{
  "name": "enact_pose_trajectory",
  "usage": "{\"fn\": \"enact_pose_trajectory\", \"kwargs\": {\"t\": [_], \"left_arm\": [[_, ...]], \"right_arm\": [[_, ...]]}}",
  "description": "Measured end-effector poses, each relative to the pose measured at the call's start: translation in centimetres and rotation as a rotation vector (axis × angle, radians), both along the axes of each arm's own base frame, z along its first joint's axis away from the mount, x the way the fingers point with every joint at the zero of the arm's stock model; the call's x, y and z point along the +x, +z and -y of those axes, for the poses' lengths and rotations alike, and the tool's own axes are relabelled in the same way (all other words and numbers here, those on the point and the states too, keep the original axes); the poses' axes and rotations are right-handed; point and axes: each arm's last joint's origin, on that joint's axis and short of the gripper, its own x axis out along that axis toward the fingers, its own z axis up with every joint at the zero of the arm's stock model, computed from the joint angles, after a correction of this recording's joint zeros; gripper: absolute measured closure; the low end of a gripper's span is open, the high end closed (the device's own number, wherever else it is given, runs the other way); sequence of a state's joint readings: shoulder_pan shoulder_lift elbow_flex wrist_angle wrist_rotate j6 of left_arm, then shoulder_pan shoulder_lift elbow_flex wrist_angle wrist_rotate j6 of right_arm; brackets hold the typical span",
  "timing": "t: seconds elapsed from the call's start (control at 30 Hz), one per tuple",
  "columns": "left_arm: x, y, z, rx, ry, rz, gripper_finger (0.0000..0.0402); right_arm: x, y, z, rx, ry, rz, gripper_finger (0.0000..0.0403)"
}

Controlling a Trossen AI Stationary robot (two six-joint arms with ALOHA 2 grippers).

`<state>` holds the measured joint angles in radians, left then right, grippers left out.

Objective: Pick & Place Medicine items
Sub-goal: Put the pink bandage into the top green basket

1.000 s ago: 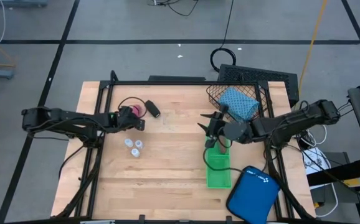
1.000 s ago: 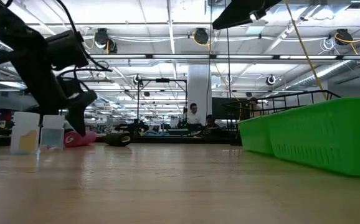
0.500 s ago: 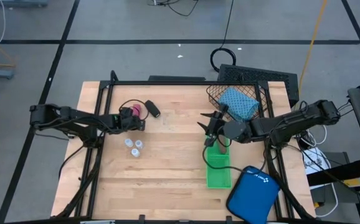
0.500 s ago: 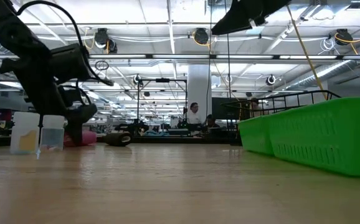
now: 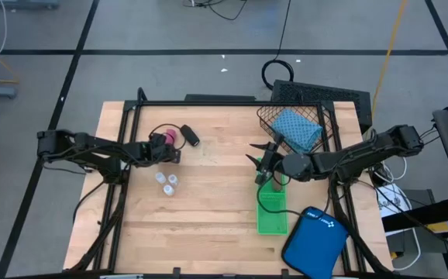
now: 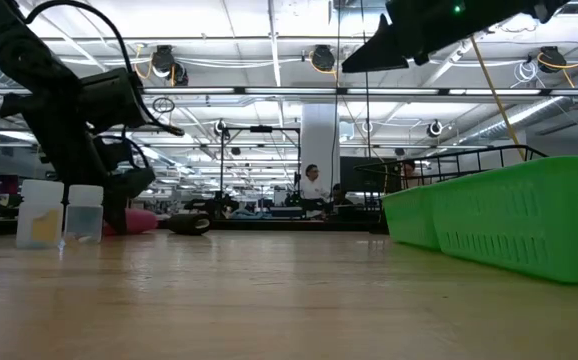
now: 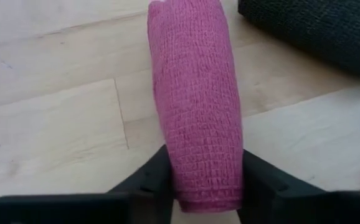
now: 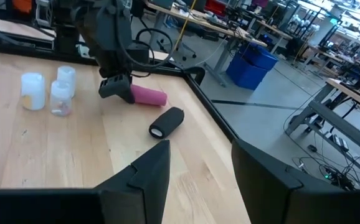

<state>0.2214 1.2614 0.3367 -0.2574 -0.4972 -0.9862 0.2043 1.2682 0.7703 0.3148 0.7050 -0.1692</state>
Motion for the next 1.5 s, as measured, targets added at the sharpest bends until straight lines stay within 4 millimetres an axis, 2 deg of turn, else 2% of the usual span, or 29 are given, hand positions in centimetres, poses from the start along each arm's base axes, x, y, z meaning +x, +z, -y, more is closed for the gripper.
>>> {"fn": "enact_pose_trajectory", "kwargs": {"t": [0.13,0.3,0.47,0.6,0.8,0.97,1.13,1.2,1.37,1.5], "left_arm": [[0.3,1.4,0.2,-0.049,-0.102,0.061,0.0319],[1.4,5.1,0.2,-0.022,-0.252,0.206,0.0319],[1.9,8.5,0.5,0.029,-0.400,0.318,0.0296],[2.6,10.3,1.1,0.081,-0.541,0.454,0.0303],[4.3,12.4,2.8,0.111,-0.849,0.715,0.0312],[5.6,12.9,4.3,0.078,-1.040,0.849,0.0312],[6.7,12.1,5.4,0.048,-1.110,0.858,0.0313],[7.2,11.7,5.7,0.033,-1.119,0.860,0.0313],[8.2,10.7,6.3,-0.040,-1.110,0.877,0.0313],[8.5,10.2,6.5,-0.140,-1.109,0.899,0.0313]], "right_arm": [[-0.1,-0.2,0.0,0.001,0.000,0.008,0.0243],[-0.1,-0.2,0.0,0.016,-0.005,0.015,0.0243],[-0.1,-0.2,0.1,0.043,-0.012,0.031,0.0243],[-0.1,-0.2,0.1,0.072,-0.018,0.047,0.0243],[-0.1,-0.2,0.1,0.117,-0.028,0.073,0.0243],[-0.1,-0.2,0.1,0.160,-0.038,0.098,0.0243],[0.2,0.2,0.3,0.176,-0.035,0.150,0.0243],[0.6,0.2,0.3,0.196,0.046,0.167,0.0243],[2.3,-0.5,-0.3,0.156,0.419,0.157,0.0243],[3.8,-1.7,-0.8,0.053,0.522,0.190,0.0230]]}}
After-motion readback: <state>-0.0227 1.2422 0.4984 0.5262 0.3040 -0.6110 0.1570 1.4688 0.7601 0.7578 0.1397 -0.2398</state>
